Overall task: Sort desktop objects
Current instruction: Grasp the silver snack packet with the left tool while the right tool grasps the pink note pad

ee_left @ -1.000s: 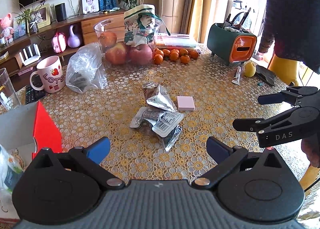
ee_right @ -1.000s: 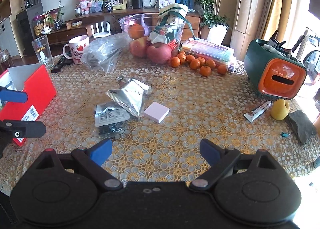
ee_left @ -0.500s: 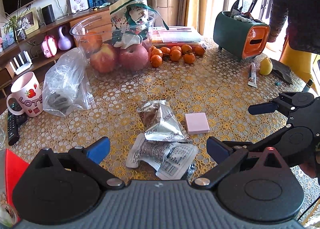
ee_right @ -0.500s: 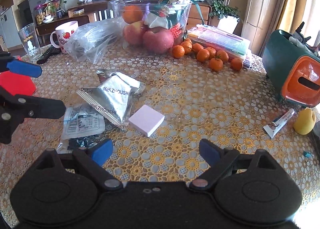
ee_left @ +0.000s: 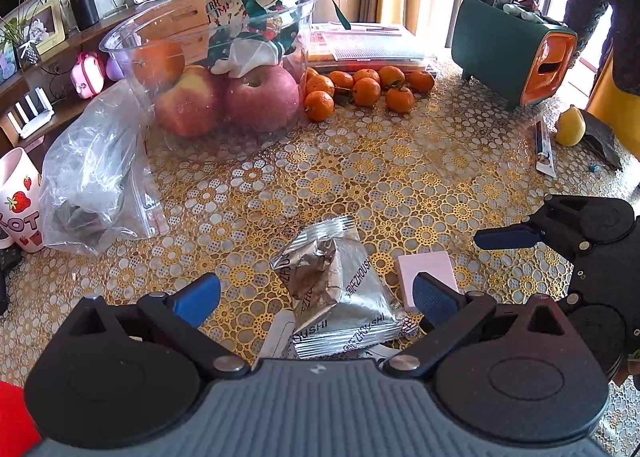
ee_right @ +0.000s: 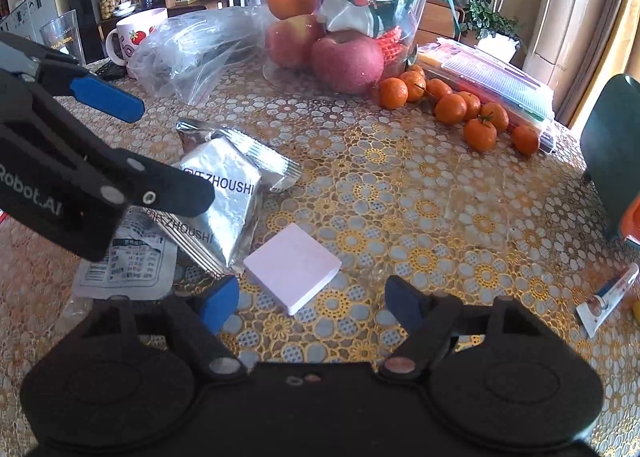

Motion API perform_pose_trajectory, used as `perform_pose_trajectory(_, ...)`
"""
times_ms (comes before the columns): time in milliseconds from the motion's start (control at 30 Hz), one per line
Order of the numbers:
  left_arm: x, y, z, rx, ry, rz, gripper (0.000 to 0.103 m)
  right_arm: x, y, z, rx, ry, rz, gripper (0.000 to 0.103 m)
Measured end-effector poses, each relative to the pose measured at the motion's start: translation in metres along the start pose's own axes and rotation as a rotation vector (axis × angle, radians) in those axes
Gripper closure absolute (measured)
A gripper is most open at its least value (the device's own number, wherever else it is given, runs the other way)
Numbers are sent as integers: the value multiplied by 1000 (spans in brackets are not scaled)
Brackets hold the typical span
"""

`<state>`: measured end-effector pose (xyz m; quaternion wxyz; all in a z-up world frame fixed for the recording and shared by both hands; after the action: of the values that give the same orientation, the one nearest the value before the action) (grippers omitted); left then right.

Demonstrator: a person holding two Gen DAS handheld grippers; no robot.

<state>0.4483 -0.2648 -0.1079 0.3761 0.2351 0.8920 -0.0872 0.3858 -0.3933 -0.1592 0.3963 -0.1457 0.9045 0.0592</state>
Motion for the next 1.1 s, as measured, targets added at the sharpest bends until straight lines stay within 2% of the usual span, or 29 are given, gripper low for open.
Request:
perform_pose_trajectory(300, 5, -3, 21, 14, 29, 7, 1, -3, -2, 12, -35, -25, 5, 27)
perform_pose_trajectory(433, 7, -5, 27, 32, 39, 2, 5, -2, 0, 11, -38, -47, 4, 33)
perform_pose_trajectory(467, 8, -6, 28, 36, 43, 6, 8, -2, 0, 10, -39, -53, 1, 38)
perform_pose_trajectory(533, 9, -7, 30, 42, 45, 7, 16, -2, 1, 9, -37, -59, -2, 43)
perform_pose_trajectory(567, 9, -8, 31, 49, 48, 2, 24, -2, 1, 9, -34, -60, -2, 46)
perform_pose_trajectory(600, 10, -8, 32, 57, 51, -2, 32, -2, 1, 9, -34, -61, -1, 46)
perform_pose_trajectory(667, 10, -9, 32, 51, 48, -4, 38, -2, 2, 8, -27, -64, -2, 47)
perform_pose_trajectory(967, 10, -10, 23, 33, 21, 4, 54, 1, 4, 1, 18, -56, -5, 48)
perform_pose_trajectory(1100, 7, -10, 14, 46, 9, -14, 55, 1, 1, -9, 27, -56, 12, 48)
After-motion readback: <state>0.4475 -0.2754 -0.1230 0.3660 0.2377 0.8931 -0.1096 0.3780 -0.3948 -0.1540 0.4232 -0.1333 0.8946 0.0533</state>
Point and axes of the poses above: each gripper's, at about its wrist camera, not at the fingertips, and z roughly the way its jaws point, y to its left, x to its underside, the point moved 4 cm from there along z, roughly the way its jaws point, and after that the axes turned 9 degrees about -y, right-handed, at the moved point
